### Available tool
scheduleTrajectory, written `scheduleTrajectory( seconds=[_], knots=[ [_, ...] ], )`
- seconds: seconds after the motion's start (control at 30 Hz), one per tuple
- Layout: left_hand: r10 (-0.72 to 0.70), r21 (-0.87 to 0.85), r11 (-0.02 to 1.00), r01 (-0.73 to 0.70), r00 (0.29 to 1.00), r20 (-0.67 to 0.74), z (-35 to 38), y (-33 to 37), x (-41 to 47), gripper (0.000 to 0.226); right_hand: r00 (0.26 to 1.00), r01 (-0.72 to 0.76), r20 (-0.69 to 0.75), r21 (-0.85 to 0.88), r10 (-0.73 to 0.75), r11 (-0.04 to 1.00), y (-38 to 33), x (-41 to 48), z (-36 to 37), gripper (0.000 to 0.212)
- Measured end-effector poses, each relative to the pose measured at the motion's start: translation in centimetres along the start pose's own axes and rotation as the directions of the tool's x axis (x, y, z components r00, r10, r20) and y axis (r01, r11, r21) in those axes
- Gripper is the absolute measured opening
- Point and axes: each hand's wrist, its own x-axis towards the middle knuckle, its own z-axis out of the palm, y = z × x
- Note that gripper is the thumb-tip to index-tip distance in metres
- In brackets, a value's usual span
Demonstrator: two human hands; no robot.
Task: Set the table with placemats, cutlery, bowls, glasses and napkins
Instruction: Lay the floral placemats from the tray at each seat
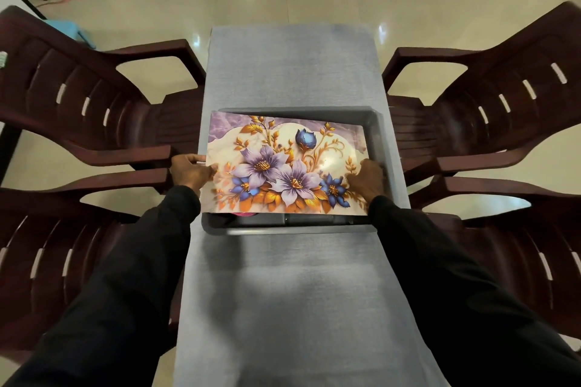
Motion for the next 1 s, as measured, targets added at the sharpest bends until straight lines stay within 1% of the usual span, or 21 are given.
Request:
scheduleTrajectory(
  seconds=[0.13,0.2,0.33,0.47,0.53,0.67,0.73,0.8,0.9,1.0],
  knots=[
    [0.009,-0.015,1.0,-0.009,1.0,-0.009,-1.7,-0.6,-0.2,0.028,0.996,0.079,-0.042,0.018,-0.078,0.997,-1.3,-1.3,-0.3,0.024],
    [0.003,-0.042,0.999,-0.003,1.0,-0.002,-2.9,-1.0,-0.4,0.026,0.993,0.11,-0.05,0.044,-0.108,0.993,-1.8,-1.7,-0.3,0.027],
    [-0.026,-0.108,0.994,0.028,0.999,0.022,-5.4,-2.8,-0.4,0.027,0.997,0.068,-0.049,0.146,-0.061,0.987,-3.3,-2.2,-0.3,0.035],
    [-0.056,-0.139,0.989,0.057,0.998,0.008,-7.4,-5.2,-0.5,0.029,1.0,0.003,0.025,0.179,-0.007,0.984,-4.2,-2.3,0.0,0.044],
    [-0.071,-0.155,0.985,0.071,0.997,0.006,-8.2,-6.2,-0.8,0.031,0.998,-0.007,0.06,0.249,-0.009,0.968,-4.2,-2.3,0.3,0.04],
    [-0.096,-0.197,0.975,0.101,0.995,0.034,-10.0,-7.9,-1.7,0.033,0.997,-0.046,0.082,0.402,0.014,0.914,-3.8,-3.3,-0.1,0.028],
    [-0.085,-0.24,0.966,0.098,0.994,0.066,-10.7,-8.3,-2.6,0.036,0.996,-0.067,0.086,0.473,0.03,0.879,-4.0,-4.5,-1.1,0.019],
    [-0.058,-0.284,0.955,0.082,0.994,0.093,-11.2,-8.6,-4.0,0.034,0.995,-0.08,0.099,0.545,0.031,0.834,-4.1,-5.9,-2.3,0.011],
    [-0.048,-0.322,0.943,0.086,0.991,0.125,-12.0,-9.3,-6.0,0.031,0.993,-0.07,0.119,0.601,-0.002,0.796,-3.6,-7.9,-4.0,0.013],
    [-0.055,-0.348,0.932,0.104,0.987,0.148,-13.0,-10.5,-7.8,0.035,0.991,-0.084,0.133,0.62,0.001,0.78,-2.6,-10.6,-5.3,0.011]
  ],
)
